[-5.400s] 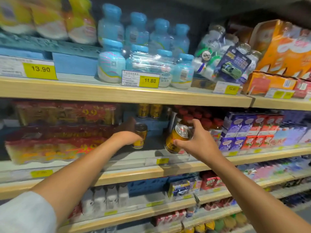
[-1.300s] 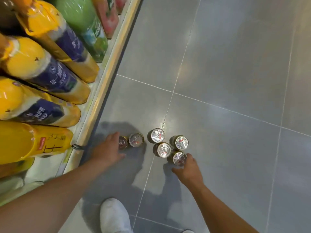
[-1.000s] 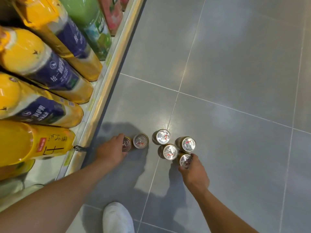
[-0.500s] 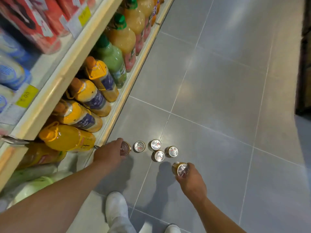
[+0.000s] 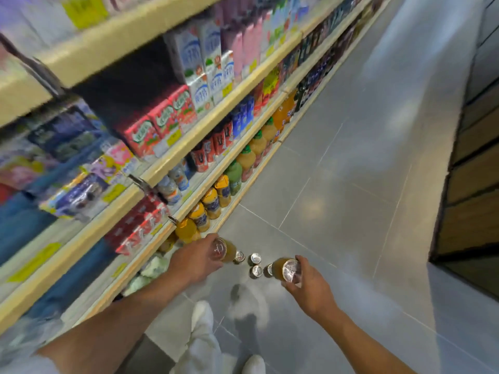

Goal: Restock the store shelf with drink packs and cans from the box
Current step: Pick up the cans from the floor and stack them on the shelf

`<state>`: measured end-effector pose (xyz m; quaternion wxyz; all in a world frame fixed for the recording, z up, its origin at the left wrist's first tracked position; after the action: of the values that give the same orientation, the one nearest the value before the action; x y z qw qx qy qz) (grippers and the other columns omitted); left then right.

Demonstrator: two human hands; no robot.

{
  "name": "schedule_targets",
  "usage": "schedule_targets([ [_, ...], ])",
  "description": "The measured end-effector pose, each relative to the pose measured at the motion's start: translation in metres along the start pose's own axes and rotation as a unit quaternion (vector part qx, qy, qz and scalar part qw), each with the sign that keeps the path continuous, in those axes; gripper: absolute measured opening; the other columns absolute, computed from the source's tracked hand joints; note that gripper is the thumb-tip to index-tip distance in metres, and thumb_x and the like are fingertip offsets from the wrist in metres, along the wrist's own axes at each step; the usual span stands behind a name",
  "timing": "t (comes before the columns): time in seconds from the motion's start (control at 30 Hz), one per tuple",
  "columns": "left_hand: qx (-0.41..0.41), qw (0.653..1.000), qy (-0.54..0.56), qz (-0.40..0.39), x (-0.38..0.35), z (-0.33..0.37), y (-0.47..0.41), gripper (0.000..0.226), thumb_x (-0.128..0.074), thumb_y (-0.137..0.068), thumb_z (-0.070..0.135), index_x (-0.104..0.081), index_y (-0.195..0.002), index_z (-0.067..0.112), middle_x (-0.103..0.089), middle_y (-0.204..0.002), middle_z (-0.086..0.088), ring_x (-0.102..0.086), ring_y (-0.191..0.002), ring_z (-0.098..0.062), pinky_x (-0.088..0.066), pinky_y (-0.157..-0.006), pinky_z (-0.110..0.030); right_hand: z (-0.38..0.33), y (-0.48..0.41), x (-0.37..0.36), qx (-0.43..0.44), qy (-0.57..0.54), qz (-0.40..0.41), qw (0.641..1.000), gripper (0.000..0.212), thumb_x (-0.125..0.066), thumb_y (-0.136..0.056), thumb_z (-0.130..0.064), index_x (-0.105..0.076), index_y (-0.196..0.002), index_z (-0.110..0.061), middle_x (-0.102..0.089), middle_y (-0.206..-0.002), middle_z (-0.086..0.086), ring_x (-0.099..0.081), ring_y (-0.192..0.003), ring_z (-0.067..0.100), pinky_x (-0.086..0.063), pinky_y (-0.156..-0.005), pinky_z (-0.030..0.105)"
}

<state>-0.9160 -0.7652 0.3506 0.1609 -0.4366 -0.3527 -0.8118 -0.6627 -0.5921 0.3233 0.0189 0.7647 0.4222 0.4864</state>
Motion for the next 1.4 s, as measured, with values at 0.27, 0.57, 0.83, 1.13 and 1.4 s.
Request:
schedule_targets([
  [0.27,-0.017,0.990,0.052,0.131,0.137,0.013,0.159,0.075,-0.063,-0.064,0.080,-0.035,-0.126,0.047,-0.065,-0.115,0.019,-0.065,-0.095,-0.011,-0.052,-0.072,-0.032,-0.139,0.088,0.112,0.215,-0.058,0.005,0.975,0.052,-0.072,-0.081,-0.048,-0.034,-0.116,-0.057,-0.061,-0.108,-0.028,-0.059,-0.097,-0.012,-0.044,-0.069,0.007],
  [0.57,-0.020,0.873,0.390,0.293,0.265,-0.022,0.306,0.040,-0.082,-0.076,0.041,-0.060,-0.109,0.042,-0.069,-0.096,0.029,-0.065,-0.089,0.010,-0.046,-0.068,-0.011,-0.317,0.145,0.155,0.393,-0.123,-0.040,0.910,0.057,-0.069,-0.081,-0.057,-0.046,-0.130,-0.039,-0.066,-0.111,-0.022,-0.067,-0.097,-0.002,-0.055,-0.074,0.014],
  [0.83,-0.065,0.714,0.582,0.383,0.324,-0.091,0.378,0.034,-0.076,-0.075,0.029,-0.064,-0.107,0.035,-0.073,-0.104,0.003,-0.069,-0.096,-0.016,-0.059,-0.076,-0.041,-0.461,0.182,0.129,0.467,-0.185,-0.127,0.855,0.050,-0.067,-0.081,-0.065,-0.049,-0.126,-0.053,-0.064,-0.118,-0.018,-0.066,-0.106,0.009,-0.059,-0.082,0.034],
  [1.13,-0.064,0.611,0.700,0.365,0.378,-0.152,0.388,0.045,-0.067,-0.086,0.050,-0.053,-0.123,0.030,-0.070,-0.112,-0.013,-0.072,-0.093,-0.033,-0.058,-0.076,-0.051,-0.571,0.205,0.092,0.474,-0.260,-0.216,0.813,0.044,-0.072,-0.085,-0.046,-0.056,-0.126,-0.044,-0.067,-0.110,-0.019,-0.070,-0.093,0.006,-0.062,-0.071,0.036],
  [1.4,-0.028,0.635,0.680,0.365,0.398,-0.192,0.365,0.039,-0.073,-0.087,0.012,-0.055,-0.120,0.001,-0.067,-0.115,-0.025,-0.069,-0.102,-0.033,-0.055,-0.092,-0.046,-0.628,0.194,0.073,0.448,-0.276,-0.215,0.823,0.039,-0.076,-0.074,-0.057,-0.060,-0.109,-0.059,-0.067,-0.102,-0.027,-0.070,-0.092,0.007,-0.063,-0.076,0.046],
])
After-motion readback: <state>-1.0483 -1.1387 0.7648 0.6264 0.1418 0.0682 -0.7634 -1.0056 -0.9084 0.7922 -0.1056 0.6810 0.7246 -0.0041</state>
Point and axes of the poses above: each hand's wrist, its own y-axis away from the middle knuckle, its own x-axis out of the back of the hand, z = x × y, the point moved 4 cm from there along -y, towards the middle knuckle
